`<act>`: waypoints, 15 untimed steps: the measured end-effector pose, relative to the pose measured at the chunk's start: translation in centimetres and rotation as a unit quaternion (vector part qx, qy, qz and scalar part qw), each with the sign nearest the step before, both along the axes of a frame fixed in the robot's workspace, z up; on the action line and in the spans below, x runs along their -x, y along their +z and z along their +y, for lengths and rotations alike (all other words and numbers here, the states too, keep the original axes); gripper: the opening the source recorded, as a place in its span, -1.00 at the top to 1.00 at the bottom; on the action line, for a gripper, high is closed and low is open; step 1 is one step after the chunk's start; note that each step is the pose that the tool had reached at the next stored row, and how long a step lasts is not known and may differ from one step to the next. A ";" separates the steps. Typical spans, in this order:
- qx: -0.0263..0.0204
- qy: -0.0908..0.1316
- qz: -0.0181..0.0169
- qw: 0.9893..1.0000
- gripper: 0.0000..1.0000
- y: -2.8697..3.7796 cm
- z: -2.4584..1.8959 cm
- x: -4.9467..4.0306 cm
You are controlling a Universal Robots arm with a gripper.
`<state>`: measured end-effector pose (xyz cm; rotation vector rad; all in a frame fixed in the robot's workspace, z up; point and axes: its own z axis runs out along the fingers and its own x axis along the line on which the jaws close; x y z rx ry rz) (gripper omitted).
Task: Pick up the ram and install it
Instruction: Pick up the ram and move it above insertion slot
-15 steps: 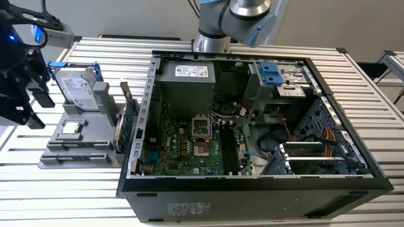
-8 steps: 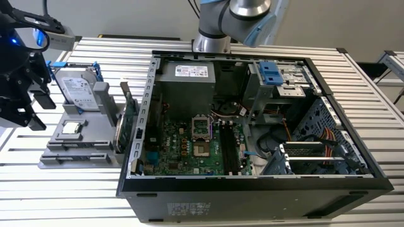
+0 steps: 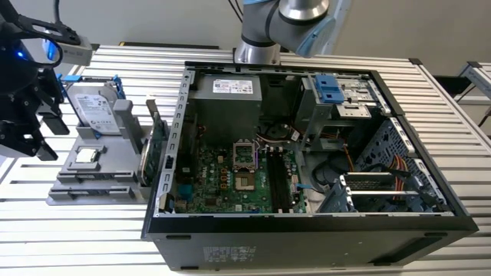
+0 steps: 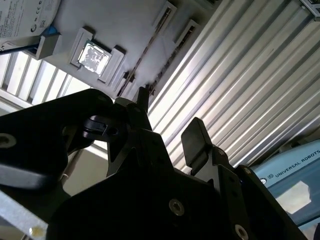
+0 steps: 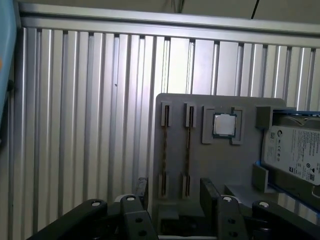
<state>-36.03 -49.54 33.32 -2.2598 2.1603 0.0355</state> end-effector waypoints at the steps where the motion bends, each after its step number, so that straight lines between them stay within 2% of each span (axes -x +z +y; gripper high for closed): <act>1: 0.000 0.000 0.000 1.000 -1.00 -0.07 0.00 0.00; 15: 0.000 0.000 0.000 1.000 -1.00 -0.87 0.00 0.00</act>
